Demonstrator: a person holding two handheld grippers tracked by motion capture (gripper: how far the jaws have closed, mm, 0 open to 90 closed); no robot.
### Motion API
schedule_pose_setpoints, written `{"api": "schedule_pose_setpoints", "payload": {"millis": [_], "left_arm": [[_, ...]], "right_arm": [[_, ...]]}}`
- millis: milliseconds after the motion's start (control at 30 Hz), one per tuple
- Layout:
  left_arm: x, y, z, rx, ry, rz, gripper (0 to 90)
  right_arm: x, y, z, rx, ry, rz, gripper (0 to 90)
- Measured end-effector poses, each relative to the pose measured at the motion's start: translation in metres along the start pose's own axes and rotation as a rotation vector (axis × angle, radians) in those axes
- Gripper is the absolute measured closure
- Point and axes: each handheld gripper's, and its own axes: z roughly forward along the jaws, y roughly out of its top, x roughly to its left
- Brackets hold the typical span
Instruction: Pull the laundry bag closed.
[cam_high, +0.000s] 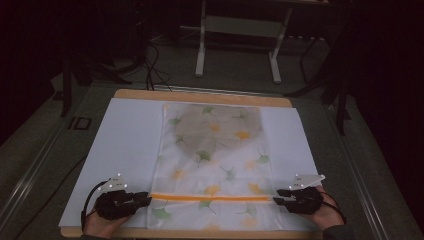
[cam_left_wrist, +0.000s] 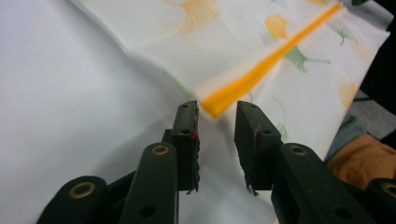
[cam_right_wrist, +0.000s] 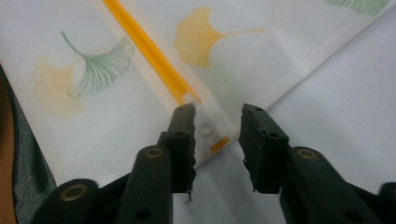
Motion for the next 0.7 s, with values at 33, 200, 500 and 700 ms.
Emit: {"api": "schedule_pose_setpoints", "payload": {"millis": [33,200,500,700], "left_arm": [[0.0,0.0,0.0,0.0,0.0,0.0,68.3],[0.004,-0.002,-0.004,-0.04,0.043,-0.013,66.7],[0.007,-0.003,-0.003,-0.038,0.205,-0.025,66.4],[0.016,0.0,0.004,-0.061,0.377,-0.041,58.7]], "right_arm": [[0.0,0.0,0.0,0.0,0.0,0.0,62.3],[-0.002,0.001,0.006,-0.011,-0.018,0.018,57.1],[-0.014,0.002,0.013,-0.072,-0.099,0.14,54.9],[-0.024,-0.003,0.023,-0.099,-0.206,0.229,50.7]]}}
